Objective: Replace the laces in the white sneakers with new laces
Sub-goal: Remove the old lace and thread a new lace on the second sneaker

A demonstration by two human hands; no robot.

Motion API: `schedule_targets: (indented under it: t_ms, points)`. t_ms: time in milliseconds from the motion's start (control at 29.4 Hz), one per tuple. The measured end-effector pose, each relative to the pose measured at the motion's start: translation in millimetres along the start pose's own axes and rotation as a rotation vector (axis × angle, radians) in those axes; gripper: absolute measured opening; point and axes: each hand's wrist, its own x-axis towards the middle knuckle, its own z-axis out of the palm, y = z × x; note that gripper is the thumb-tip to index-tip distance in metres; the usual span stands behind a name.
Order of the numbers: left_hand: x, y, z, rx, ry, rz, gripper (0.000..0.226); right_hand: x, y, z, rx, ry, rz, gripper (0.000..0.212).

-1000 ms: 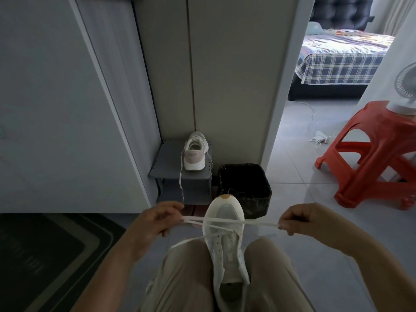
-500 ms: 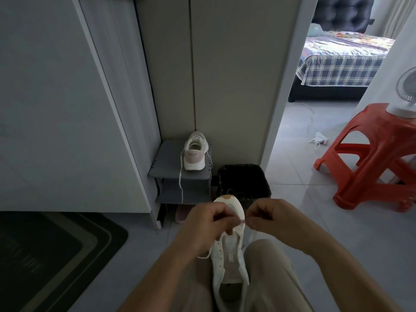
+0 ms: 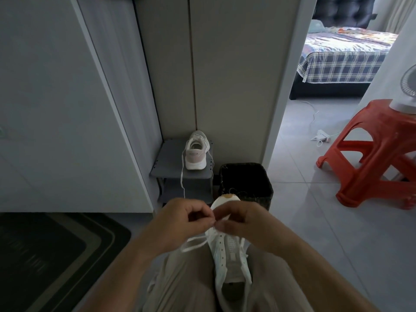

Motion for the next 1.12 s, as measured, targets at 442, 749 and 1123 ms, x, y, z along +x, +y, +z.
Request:
schedule_targets:
  t_ms: [442,749,1123]
  points:
    - [-6,-35,-38,-0.036,0.177,-0.252,0.013,-14,33,-26,-0.191,-0.192,0.153,0.02]
    - [-39,-97,-61,0.088,0.262,-0.5,0.013,-30,63,-51,-0.226,-0.047,0.247,0.018]
    - [-26,-17,59,-0.052,0.01,-0.121,0.027,-17,38,15,-0.452,-0.001,0.077,0.022]
